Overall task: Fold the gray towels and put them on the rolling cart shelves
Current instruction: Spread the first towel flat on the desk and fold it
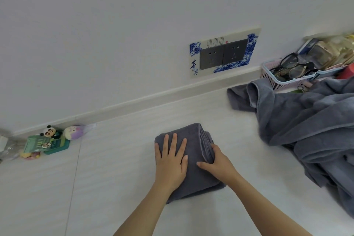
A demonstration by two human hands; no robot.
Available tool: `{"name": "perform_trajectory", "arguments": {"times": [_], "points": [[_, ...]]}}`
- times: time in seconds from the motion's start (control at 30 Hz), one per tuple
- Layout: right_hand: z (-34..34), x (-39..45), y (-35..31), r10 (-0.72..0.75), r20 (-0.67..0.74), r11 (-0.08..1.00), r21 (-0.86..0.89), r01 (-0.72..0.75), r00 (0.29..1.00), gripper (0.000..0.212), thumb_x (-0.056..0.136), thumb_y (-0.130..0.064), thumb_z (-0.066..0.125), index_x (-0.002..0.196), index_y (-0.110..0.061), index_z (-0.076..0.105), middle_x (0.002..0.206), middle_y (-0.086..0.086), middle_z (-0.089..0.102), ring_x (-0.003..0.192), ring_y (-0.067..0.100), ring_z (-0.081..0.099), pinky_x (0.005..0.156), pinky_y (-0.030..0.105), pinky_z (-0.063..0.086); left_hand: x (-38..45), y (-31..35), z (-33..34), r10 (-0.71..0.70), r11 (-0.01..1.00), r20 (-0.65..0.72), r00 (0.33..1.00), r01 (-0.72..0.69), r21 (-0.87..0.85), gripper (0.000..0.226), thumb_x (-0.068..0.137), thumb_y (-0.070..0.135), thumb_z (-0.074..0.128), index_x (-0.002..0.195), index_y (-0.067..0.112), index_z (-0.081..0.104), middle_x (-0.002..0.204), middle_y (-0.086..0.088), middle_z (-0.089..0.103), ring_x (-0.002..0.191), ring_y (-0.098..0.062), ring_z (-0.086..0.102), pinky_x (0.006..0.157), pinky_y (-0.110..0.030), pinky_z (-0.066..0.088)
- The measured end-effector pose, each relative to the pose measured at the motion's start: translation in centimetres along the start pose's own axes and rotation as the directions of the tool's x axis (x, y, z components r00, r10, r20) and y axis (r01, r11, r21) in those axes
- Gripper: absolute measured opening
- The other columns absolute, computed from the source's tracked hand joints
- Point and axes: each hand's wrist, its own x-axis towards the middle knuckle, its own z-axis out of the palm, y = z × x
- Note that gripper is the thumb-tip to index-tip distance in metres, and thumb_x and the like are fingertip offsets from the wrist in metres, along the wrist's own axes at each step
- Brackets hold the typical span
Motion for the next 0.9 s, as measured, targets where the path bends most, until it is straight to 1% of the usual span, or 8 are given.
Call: {"name": "perform_trajectory", "arguments": {"times": [0.17,0.27,0.33,0.4,0.47,0.53,0.7,0.9], "points": [[-0.2,-0.5,0.3,-0.016,-0.034,0.998,-0.064,0.014,0.999,0.059,0.096,-0.024,0.048,0.148,-0.017,0.022,0.141,0.003,0.046,0.123,0.020,0.048,0.090,0.020,0.039,-0.4,0.2,0.6,0.011,1.000,-0.022,1.000,-0.011,0.001,0.054,0.095,0.042,0.030,0.146,0.027,0.028,0.154,-0.007,0.028,0.143,-0.032,0.017,0.108,-0.059,0.018],[0.5,-1.0,0.3,-0.164,-0.161,0.882,-0.467,0.072,0.973,0.066,0.092,-0.018,0.043,0.150,-0.017,0.013,0.129,0.007,0.053,0.112,0.023,0.051,0.090,0.027,0.043,-0.4,0.5,1.0,0.029,1.000,-0.032,0.999,-0.029,0.013,0.055,0.094,0.044,0.030,0.147,0.030,0.023,0.154,-0.007,0.027,0.144,-0.032,0.015,0.107,-0.061,0.017],[1.5,-0.5,0.7,-0.356,-0.220,0.763,-0.630,0.146,0.908,0.071,0.084,-0.015,0.045,0.150,-0.023,0.019,0.138,0.009,0.047,0.122,0.026,0.043,0.100,0.033,0.036,-0.3,0.4,1.0,0.031,1.000,-0.029,0.999,-0.030,0.008,0.055,0.094,0.044,0.031,0.147,0.030,0.025,0.155,-0.007,0.027,0.144,-0.032,0.014,0.107,-0.061,0.017],[2.1,0.1,0.8,-0.456,-0.220,0.719,-0.662,0.211,0.862,0.062,0.087,-0.027,0.036,0.148,-0.029,0.026,0.151,0.008,0.034,0.138,0.024,0.025,0.111,0.034,0.021,-0.3,0.3,1.1,0.034,0.999,-0.027,0.999,-0.033,0.015,0.055,0.094,0.044,0.032,0.147,0.030,0.026,0.155,-0.007,0.026,0.144,-0.032,0.013,0.107,-0.061,0.017],[2.5,0.9,1.2,-0.404,-0.160,0.709,-0.676,0.198,0.900,0.062,0.088,-0.048,0.010,0.149,-0.035,0.006,0.157,-0.002,0.004,0.146,0.016,0.000,0.116,0.031,0.001,-0.3,0.3,1.1,0.033,0.999,-0.023,0.999,-0.033,0.014,0.056,0.094,0.045,0.033,0.147,0.030,0.025,0.156,-0.007,0.025,0.145,-0.032,0.013,0.108,-0.061,0.016],[2.9,1.5,2.5,-0.324,-0.116,0.745,-0.643,0.178,0.939,0.063,0.081,-0.057,-0.008,0.141,-0.041,-0.016,0.151,-0.012,-0.019,0.144,0.010,-0.015,0.115,0.028,-0.012,-0.3,0.4,1.2,0.031,1.000,-0.033,0.999,-0.031,0.003,0.057,0.093,0.045,0.035,0.147,0.030,0.024,0.156,-0.006,0.024,0.145,-0.031,0.012,0.109,-0.059,0.015],[3.0,2.3,3.5,-0.323,-0.091,0.807,-0.546,0.224,0.942,0.061,0.082,-0.060,-0.004,0.140,-0.043,-0.013,0.150,-0.017,-0.020,0.139,0.002,-0.022,0.114,0.020,-0.008,0.0,0.3,1.2,0.032,0.999,-0.014,0.999,-0.032,-0.012,0.057,0.093,0.045,0.035,0.147,0.031,0.025,0.155,-0.006,0.028,0.144,-0.032,0.013,0.110,-0.057,0.011],[2.8,2.7,3.2,-0.314,-0.080,0.842,-0.484,0.238,0.946,0.061,0.085,-0.062,0.005,0.140,-0.043,-0.013,0.149,-0.019,-0.021,0.138,-0.002,-0.021,0.114,0.020,-0.003,0.6,0.2,1.3,0.023,0.999,0.015,1.000,-0.022,-0.040,0.056,0.094,0.046,0.033,0.148,0.032,0.025,0.155,-0.003,0.025,0.144,-0.028,0.009,0.111,-0.054,0.008]]}}
